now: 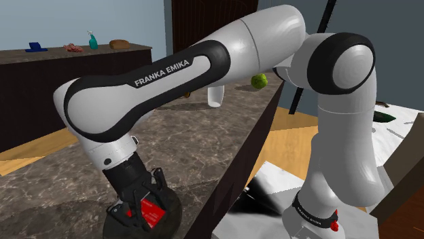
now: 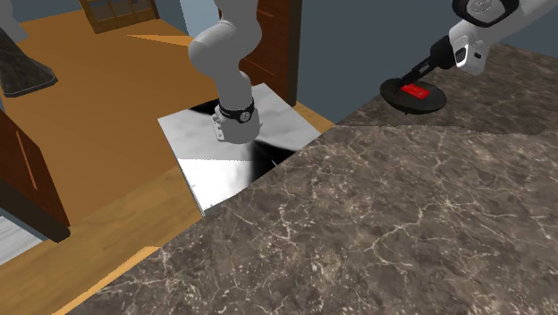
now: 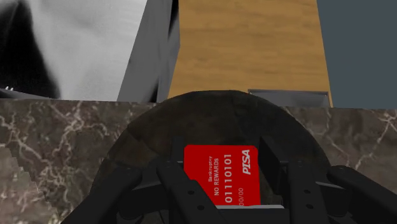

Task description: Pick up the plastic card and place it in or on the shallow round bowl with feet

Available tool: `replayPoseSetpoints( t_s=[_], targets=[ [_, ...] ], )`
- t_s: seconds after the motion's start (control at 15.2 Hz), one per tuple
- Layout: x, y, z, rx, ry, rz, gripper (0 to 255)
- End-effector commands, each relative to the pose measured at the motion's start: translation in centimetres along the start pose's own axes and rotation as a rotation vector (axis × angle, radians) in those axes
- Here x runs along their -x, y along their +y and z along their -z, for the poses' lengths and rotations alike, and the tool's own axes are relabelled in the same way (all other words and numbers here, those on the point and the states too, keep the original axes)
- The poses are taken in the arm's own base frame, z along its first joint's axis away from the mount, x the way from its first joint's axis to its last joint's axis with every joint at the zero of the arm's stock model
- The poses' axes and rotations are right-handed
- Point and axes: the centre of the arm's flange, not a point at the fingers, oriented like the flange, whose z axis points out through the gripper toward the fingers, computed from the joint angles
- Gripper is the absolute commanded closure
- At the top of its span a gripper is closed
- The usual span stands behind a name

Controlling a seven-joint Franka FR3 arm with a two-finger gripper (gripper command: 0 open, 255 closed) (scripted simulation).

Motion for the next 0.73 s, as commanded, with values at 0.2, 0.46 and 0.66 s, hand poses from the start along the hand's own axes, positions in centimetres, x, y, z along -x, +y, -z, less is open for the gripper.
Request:
replayPoseSetpoints(
  t_s=[0.2,0.46,0.66],
  targets=[
    [-0.75,-0.05,-0.98,0.000,0.001,0.000,255],
    [-0.75,-0.05,-0.98,0.000,0.001,0.000,255],
    [-0.75,-0.05,-0.98,0.000,0.000,0.000,0]
  ],
)
